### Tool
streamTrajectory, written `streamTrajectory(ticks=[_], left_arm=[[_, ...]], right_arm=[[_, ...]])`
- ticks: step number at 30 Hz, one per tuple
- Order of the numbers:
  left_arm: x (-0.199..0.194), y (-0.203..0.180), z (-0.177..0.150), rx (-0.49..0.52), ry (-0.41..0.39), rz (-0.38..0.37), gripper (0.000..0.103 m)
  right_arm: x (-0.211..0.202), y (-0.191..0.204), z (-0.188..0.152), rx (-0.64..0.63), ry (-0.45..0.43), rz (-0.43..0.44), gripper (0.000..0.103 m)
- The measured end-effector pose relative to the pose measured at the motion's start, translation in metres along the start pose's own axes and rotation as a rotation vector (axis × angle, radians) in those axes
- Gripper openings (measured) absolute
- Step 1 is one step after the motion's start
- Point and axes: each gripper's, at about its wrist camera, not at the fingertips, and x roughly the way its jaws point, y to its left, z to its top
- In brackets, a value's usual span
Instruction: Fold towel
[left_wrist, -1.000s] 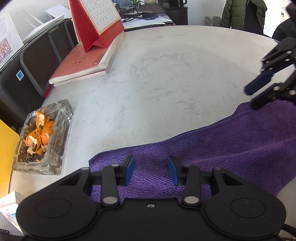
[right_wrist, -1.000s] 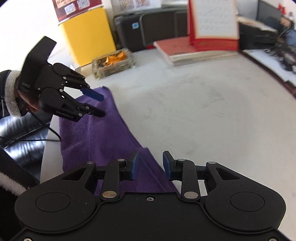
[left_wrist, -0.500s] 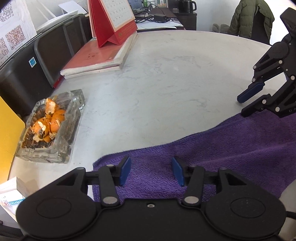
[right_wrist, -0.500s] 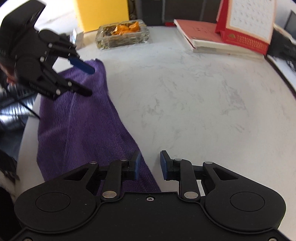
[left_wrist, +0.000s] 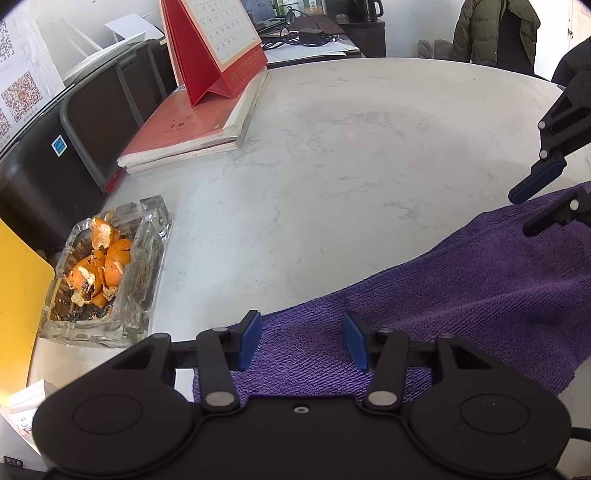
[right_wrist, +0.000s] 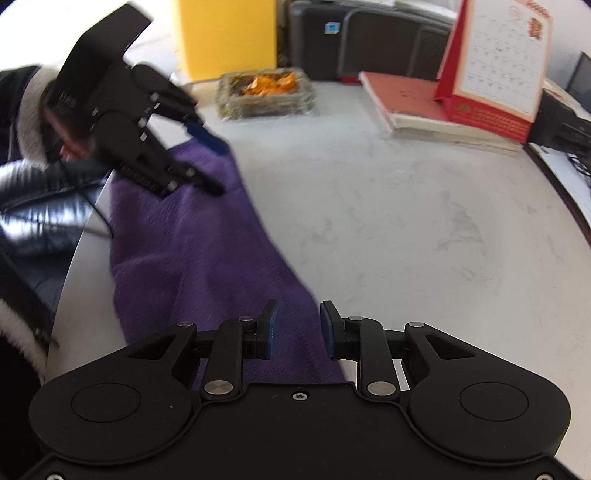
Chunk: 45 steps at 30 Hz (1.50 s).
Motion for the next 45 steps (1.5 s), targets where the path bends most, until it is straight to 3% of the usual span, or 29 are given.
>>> streamTrajectory(ticks=[4, 13, 16, 28, 38, 40, 42, 45], left_arm=[[0.000, -0.001, 0.001, 0.010, 0.003, 0.005, 0.047], [-0.001, -0.002, 0.001, 0.012, 0.000, 0.010, 0.047], [-0.001, -0.001, 0.002, 0.014, -0.003, 0.011, 0.047], [0.001, 0.002, 0.004, 0.020, -0.005, 0.013, 0.047], [0.001, 0.003, 0.003, 0.009, 0.002, 0.008, 0.047], [0.001, 0.003, 0.003, 0.011, 0.003, 0.011, 0.047], [0.000, 0.004, 0.002, 0.010, 0.005, 0.019, 0.047], [-0.005, 0.007, 0.003, -0.001, -0.002, 0.031, 0.046]], right_arm=[[0.010, 0.001, 0.001, -0.007, 0.013, 0.008, 0.022], [0.020, -0.002, 0.002, -0.024, 0.041, 0.059, 0.005], [0.018, -0.001, 0.002, -0.035, 0.043, 0.064, 0.004], [0.006, 0.000, 0.008, -0.052, 0.005, 0.010, 0.004], [0.020, 0.001, 0.004, -0.072, 0.018, -0.041, 0.006], [0.016, -0.001, 0.002, -0.041, 0.006, -0.048, 0.008], [0.003, -0.005, -0.001, 0.005, -0.030, -0.061, 0.016], [-0.022, -0.018, -0.019, 0.110, -0.052, -0.115, 0.017]])
